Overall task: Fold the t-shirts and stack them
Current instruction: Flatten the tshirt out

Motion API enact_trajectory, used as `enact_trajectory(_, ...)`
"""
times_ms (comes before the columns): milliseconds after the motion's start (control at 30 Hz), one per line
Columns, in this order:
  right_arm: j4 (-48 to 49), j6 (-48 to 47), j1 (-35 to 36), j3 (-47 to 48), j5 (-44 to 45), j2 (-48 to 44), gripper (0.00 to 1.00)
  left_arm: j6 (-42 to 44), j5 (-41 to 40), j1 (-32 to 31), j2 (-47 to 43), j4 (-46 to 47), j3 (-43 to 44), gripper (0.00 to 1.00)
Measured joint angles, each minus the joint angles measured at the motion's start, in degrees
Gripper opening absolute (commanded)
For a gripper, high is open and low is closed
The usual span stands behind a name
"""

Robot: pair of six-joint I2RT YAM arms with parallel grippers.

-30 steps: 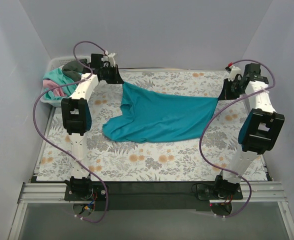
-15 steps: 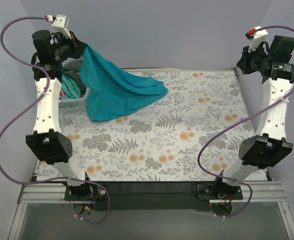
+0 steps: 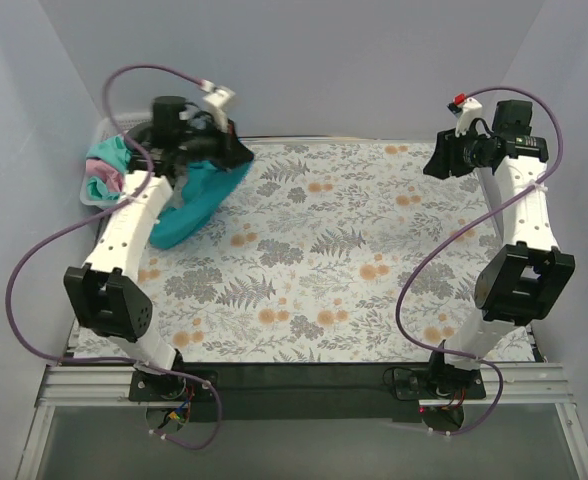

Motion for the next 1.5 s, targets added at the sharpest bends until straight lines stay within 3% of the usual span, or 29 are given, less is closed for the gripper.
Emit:
enact_trajectory(267, -1.38, -1.18, -0.07, -5.33, 0.20, -3.37, 0.54, 10.99, 3.78, -42.42, 1.70, -15.56, -9.60, 0.00)
enact_trajectory(367, -1.33, -2.19, 0.35, -6.69, 0.20, -4.90, 0.54, 14.47, 5.09, -47.69, 0.42, -21.97, -15.67, 0.00)
enact_trajectory(533, -1.29, -3.52, 4.28, -10.62, 1.18, -5.53, 0.54, 19.52, 2.73, -41.57, -5.09, -28.59, -21.33, 0.00)
enact_trajectory(767, -4.07, -9.79, 8.17, -18.78, 3.23, -5.40, 0.52, 21.05, -1.97, -23.30, -12.13, -27.26, -27.76, 0.00)
enact_trajectory(933, -7.48, -16.85, 5.57, -27.21, 6.82, -5.49, 0.41, 17.46, -7.78, -16.90, -8.48, -19.02, -29.16, 0.00)
enact_trajectory(1167, -8.59, -20.46, 7.17, -34.29, 10.60, -1.86, 0.31, 12.57, -9.55, -9.05, 4.33, -12.66, -24.74, 0.00)
enact_trajectory(1400, -3.50, -17.25, 11.19, -33.03, 15.87, 7.48, 0.27, 9.86, -9.88, -3.37, 5.79, -10.45, -23.61, 0.00)
enact_trajectory(1500, -4.79, -14.14, 13.73, -25.35, 17.73, 12.90, 0.26, 8.50, -9.97, -0.94, 6.82, -9.33, -22.49, 0.00)
